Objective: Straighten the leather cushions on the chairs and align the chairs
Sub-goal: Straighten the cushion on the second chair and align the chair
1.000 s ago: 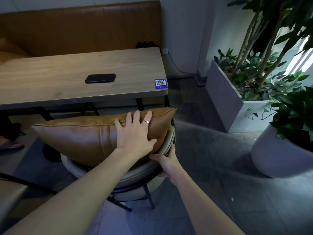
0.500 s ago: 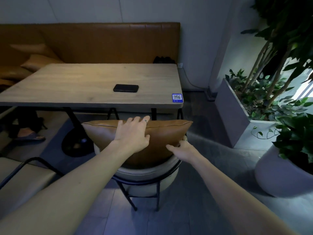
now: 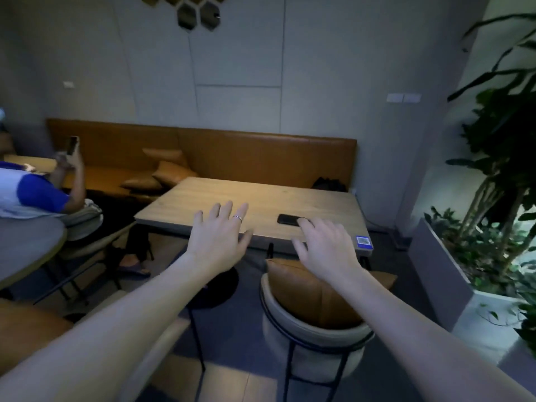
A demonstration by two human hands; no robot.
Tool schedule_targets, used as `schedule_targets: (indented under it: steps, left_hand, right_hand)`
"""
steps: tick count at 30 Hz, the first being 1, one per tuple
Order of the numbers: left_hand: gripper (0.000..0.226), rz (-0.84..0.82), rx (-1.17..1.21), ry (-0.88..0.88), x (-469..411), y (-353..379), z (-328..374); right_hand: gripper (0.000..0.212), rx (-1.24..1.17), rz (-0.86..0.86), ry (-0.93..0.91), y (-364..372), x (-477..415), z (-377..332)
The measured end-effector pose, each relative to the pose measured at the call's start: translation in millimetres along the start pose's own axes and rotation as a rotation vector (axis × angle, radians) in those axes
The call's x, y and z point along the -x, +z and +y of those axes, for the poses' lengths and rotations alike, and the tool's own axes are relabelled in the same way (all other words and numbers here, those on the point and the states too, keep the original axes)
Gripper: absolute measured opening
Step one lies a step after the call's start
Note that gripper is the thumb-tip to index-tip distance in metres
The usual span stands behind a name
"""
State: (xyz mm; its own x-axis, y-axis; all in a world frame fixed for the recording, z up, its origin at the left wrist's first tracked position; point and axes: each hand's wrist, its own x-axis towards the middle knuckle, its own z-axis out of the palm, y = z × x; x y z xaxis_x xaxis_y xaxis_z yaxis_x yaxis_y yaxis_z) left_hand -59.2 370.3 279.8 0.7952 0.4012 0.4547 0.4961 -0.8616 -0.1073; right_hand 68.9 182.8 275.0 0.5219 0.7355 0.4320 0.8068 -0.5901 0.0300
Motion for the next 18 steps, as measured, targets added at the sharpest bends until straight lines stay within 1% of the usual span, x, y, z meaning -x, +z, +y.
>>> schedule_targets:
  steps: [4,8,11,14,18]
  left_hand:
    - [0.07,0.1,-0.017,-0.084,57,-68,-105]
    - [0.071,0.237,-0.035,-0.148,122,-121,-204]
    - [0.071,0.269,-0.003,-0.202,156,-141,-256]
    - [0.071,0.26,0.031,-0.286,184,-146,-305]
    - [0.073,0.272,0.046,-0.372,208,-140,-357]
  right_hand:
    - [0.049,-0.009,0.147,-0.137,-52,1,-123]
    - [0.057,-0.056,0.303,-0.188,-86,4,-241]
    - [0.064,-0.109,0.389,-0.214,-98,1,-304]
    - [0.069,-0.143,0.391,-0.225,-101,-4,-366]
    - [0.071,-0.167,0.389,-0.28,-94,-17,-428]
